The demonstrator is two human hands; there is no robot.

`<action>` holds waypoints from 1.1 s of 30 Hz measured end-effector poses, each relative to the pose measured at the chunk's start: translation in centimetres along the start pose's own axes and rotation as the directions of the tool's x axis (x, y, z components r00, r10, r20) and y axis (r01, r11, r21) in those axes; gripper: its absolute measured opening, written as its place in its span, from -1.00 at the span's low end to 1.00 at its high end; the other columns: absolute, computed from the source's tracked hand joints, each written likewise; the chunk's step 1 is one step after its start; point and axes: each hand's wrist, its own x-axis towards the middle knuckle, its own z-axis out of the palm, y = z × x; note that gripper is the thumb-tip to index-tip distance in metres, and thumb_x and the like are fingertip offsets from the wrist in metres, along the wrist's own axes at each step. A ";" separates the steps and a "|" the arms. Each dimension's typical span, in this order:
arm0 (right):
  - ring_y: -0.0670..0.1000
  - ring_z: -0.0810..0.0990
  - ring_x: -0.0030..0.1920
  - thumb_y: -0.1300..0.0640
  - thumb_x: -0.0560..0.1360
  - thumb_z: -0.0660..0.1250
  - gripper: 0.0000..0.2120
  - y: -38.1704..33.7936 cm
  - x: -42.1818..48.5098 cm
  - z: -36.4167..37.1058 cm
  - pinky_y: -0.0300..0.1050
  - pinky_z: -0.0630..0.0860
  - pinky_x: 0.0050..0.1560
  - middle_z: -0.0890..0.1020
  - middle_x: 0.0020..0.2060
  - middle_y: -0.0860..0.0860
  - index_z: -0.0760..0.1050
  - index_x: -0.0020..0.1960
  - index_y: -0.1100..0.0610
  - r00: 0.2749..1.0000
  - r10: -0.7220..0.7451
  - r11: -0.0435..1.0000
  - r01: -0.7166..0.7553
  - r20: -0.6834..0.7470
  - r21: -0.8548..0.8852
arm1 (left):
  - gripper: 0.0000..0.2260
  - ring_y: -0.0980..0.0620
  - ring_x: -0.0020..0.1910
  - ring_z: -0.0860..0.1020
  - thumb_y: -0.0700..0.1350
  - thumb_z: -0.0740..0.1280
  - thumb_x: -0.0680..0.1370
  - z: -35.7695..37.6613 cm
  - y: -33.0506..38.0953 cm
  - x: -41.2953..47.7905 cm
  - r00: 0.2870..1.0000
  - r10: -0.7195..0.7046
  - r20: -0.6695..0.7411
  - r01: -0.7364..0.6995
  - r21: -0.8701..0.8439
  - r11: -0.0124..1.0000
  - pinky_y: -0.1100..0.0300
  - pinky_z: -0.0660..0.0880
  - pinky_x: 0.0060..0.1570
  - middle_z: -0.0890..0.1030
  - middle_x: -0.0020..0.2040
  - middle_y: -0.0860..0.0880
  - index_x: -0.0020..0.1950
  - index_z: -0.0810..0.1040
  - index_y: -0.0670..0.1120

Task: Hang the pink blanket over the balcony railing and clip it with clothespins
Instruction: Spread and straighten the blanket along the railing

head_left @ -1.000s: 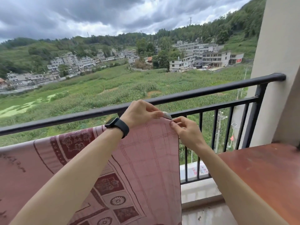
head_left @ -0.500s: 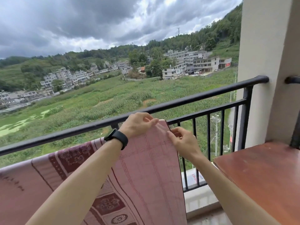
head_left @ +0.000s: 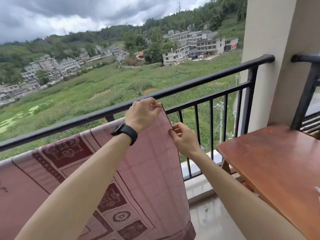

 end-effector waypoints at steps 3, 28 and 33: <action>-0.05 0.63 -0.16 0.00 0.59 0.32 -0.85 0.2 0.5 1.5 -0.18 0.55 -0.18 0.61 -0.16 -0.12 0.54 0.06 0.08 0.999 0.032 0.999 -0.032 -0.003 -0.003 | -0.80 0.01 -0.15 0.57 0.16 0.35 0.53 -0.1 -1.2 0.2 1.000 0.000 -0.003 0.000 -0.025 1.000 0.16 0.41 -0.26 0.65 -0.16 0.07 -0.02 0.64 0.08; -0.14 0.61 -0.20 0.03 0.56 0.35 -0.98 3.5 7.3 8.8 -0.42 0.33 -0.31 0.61 -0.17 -0.19 0.55 -0.05 -0.07 0.994 0.061 0.992 -0.070 -0.090 -0.106 | -0.84 0.07 -0.19 0.58 0.09 0.33 0.57 0.0 -7.4 7.4 0.997 0.022 0.073 -0.012 -0.138 0.990 -0.01 0.59 -0.10 0.64 -0.18 0.10 0.00 0.63 0.05; -0.09 0.61 -0.04 0.07 0.44 0.42 -0.41 3.1 9.4 10.3 -0.12 0.53 -0.03 0.52 0.17 -0.14 0.35 0.42 -0.10 0.961 0.188 0.980 -0.196 0.204 0.022 | -0.71 0.01 -0.01 0.58 0.18 0.26 0.54 -0.8 -8.6 8.3 0.973 0.016 0.229 -0.054 0.159 0.986 0.04 0.57 -0.07 0.63 0.03 0.09 0.18 0.55 0.11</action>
